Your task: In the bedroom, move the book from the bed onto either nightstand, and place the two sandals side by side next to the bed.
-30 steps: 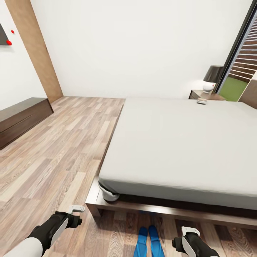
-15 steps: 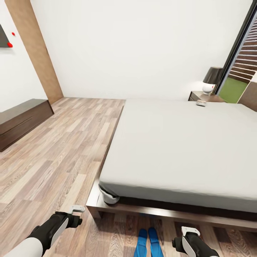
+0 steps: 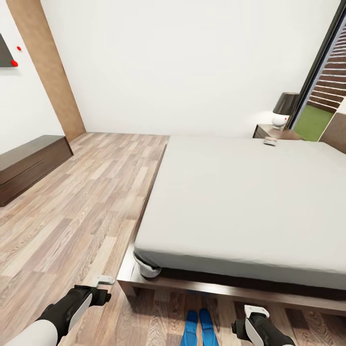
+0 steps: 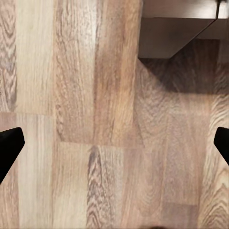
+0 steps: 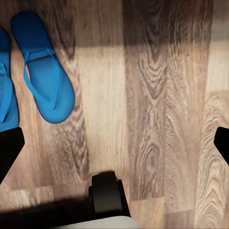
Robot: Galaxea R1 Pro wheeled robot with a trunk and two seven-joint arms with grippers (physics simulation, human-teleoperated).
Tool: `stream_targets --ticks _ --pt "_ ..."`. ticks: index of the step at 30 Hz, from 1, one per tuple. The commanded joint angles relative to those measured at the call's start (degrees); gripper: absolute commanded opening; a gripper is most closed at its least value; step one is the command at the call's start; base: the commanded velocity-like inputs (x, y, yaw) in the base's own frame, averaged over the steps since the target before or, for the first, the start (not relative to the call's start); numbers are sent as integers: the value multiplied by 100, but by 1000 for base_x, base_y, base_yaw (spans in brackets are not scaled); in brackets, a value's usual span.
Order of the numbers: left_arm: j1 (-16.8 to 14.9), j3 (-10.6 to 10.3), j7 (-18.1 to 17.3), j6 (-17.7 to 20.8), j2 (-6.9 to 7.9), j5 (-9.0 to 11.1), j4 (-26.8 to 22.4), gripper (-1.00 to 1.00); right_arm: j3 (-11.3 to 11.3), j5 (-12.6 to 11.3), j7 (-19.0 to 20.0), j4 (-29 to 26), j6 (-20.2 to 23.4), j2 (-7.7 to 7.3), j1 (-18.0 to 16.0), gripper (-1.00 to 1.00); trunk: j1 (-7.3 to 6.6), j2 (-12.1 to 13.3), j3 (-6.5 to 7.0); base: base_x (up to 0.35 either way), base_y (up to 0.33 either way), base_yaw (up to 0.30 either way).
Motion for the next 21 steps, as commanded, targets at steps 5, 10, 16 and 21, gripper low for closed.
stream_targets --ticks 5,10,16,21 --pt "-6 -35 0 13 7 45 -10 100 -10 -33 -24 -11 27 2 0 100 -111 200 86 0 0 0" --pt "-7 -32 -16 12 13 53 -14 100 -7 -33 -24 -11 28 7 0 100 -221 400 175 0 0 0" --pt "-6 -34 -8 7 12 56 -14 100 2 -26 -29 -11 28 22 0 100 -353 641 283 0 0 0" --pt "-2 -36 4 5 0 43 -11 100 -1 -27 -23 -11 34 9 0 100 -462 842 373 0 0 0"
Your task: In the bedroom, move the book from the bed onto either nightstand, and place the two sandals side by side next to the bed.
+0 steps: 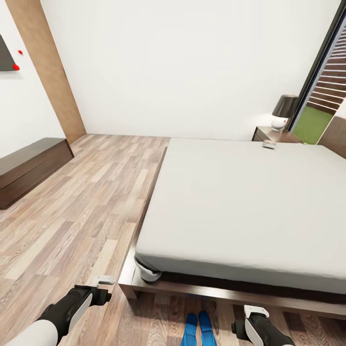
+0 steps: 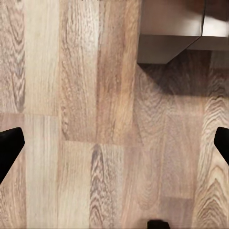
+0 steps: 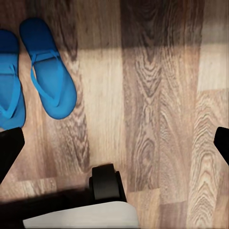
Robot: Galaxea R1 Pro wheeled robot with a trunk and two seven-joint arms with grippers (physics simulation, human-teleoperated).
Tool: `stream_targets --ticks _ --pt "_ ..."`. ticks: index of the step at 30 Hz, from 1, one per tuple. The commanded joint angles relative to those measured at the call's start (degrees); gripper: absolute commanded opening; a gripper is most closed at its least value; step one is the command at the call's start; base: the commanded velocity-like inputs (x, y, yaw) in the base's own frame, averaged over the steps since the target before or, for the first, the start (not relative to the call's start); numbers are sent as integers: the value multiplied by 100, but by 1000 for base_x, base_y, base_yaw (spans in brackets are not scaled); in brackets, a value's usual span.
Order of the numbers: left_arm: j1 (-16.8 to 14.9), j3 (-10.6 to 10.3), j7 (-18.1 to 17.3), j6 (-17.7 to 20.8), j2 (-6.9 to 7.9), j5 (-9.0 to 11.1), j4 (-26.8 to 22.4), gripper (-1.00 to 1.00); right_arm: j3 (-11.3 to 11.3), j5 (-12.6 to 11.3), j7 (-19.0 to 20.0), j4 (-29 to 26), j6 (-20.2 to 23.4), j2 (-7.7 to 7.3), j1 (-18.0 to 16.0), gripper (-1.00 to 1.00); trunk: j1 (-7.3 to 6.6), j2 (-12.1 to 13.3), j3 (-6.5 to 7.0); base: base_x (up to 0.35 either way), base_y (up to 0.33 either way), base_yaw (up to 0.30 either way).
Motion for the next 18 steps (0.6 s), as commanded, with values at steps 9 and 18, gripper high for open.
stream_targets --ticks 9,18 --pt "-1 -41 12 26 2 40 -9 100 -10 -34 -18 -14 33 -6 0 100 -199 360 157 0 0 0" --pt "0 -42 13 26 -3 40 -8 100 -1 -28 -32 -20 41 5 0 100 -397 721 319 0 0 0"
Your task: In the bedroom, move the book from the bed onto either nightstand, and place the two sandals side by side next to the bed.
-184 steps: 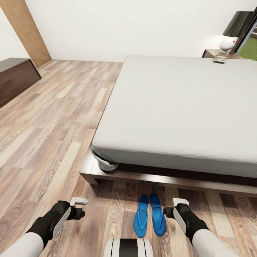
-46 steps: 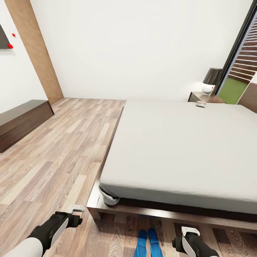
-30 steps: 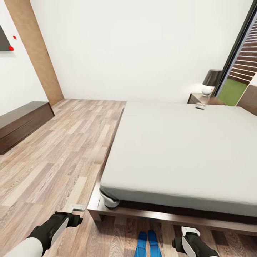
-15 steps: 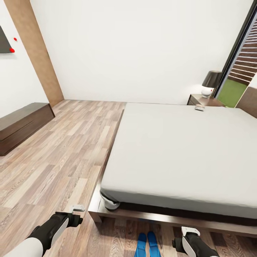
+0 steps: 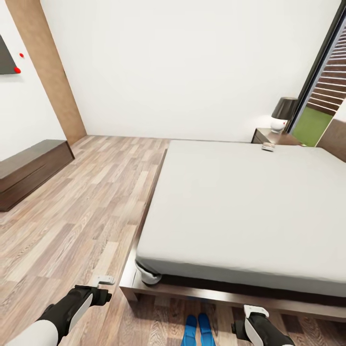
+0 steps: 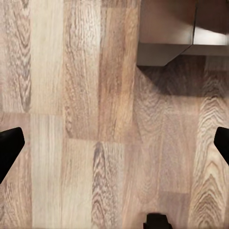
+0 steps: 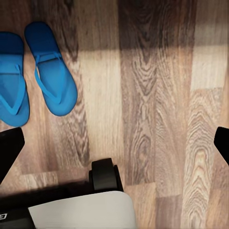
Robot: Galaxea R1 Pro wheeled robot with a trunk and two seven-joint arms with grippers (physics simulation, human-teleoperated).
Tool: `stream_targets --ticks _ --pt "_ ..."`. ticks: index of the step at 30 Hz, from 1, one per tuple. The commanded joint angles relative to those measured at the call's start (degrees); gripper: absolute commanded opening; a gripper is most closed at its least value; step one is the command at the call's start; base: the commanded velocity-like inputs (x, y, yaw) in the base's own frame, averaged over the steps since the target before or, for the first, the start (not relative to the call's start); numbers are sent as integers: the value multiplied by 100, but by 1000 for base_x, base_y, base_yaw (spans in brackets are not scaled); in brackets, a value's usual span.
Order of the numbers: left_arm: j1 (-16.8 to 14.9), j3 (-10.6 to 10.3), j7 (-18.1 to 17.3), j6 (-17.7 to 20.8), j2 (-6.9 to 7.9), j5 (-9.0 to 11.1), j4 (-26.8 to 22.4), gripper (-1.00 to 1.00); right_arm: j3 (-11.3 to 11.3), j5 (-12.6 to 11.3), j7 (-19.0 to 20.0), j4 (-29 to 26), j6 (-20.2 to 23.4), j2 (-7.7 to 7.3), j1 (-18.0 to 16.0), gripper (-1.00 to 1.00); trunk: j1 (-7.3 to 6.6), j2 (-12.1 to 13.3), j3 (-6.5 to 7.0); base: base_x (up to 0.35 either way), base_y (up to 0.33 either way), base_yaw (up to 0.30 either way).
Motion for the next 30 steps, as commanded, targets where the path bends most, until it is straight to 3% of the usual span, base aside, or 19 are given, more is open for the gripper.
stream_targets --ticks 1,30 --pt "-2 -36 7 27 7 46 -10 100 -10 -35 -25 -11 30 5 -1 100 -23 39 14 0 0 0" --pt "-2 -46 15 18 -19 41 -1 100 -5 -49 -32 -3 14 20 -1 100 -660 1202 534 0 0 0"
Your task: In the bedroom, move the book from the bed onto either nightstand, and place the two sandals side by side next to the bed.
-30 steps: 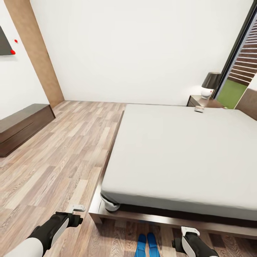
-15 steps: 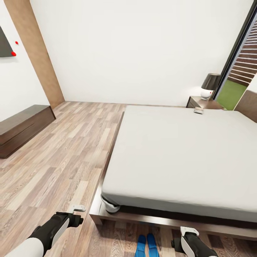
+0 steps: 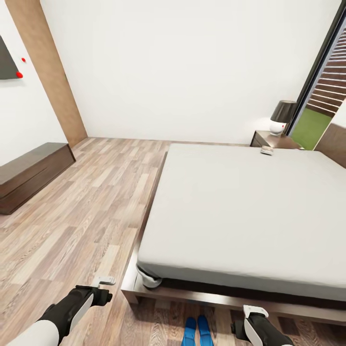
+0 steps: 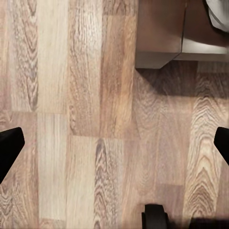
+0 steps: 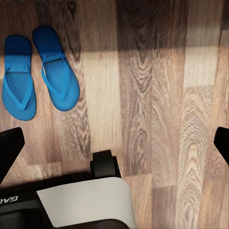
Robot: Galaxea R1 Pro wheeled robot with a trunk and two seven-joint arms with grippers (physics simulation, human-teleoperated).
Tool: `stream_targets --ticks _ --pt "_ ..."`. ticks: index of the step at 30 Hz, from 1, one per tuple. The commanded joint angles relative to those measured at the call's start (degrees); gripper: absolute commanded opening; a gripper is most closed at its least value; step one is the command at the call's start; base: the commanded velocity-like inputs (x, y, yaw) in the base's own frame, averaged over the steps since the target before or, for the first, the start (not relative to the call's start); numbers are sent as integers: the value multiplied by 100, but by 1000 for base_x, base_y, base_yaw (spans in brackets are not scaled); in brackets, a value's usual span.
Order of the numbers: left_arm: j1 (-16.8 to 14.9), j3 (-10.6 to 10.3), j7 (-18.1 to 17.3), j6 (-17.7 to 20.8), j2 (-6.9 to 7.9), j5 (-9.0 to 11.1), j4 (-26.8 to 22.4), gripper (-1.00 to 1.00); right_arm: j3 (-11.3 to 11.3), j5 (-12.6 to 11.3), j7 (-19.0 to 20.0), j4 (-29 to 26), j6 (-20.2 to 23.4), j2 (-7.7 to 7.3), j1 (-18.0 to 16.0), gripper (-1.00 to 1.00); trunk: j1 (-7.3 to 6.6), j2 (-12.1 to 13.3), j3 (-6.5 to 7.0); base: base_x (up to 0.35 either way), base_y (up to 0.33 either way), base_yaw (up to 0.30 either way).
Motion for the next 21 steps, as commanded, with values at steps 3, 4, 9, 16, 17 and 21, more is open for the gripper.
stream_targets --ticks 3,4,9,16,17,21 --pt "-2 -35 7 27 7 45 -10 100 -11 -34 -24 -11 25 5 -1 100 -67 119 49 0 0 0" --pt "-2 -35 7 27 7 44 -10 100 -11 -33 -24 -11 25 6 -1 100 -89 159 67 0 0 0" --pt "-2 -56 4 27 3 43 -10 100 -10 -32 -24 -11 29 8 -1 100 -199 360 157 0 0 0" --pt "-2 -92 6 -38 3 42 103 100 -15 -28 -27 22 27 -8 22 100 -352 640 283 0 0 0" --pt "-2 -93 4 -86 3 43 189 100 -17 -27 -26 40 25 -12 58 100 -374 681 301 0 0 0" --pt "-2 -95 -31 -414 5 52 696 100 -28 -26 -25 82 15 -25 289 100 -462 841 373 0 0 0"
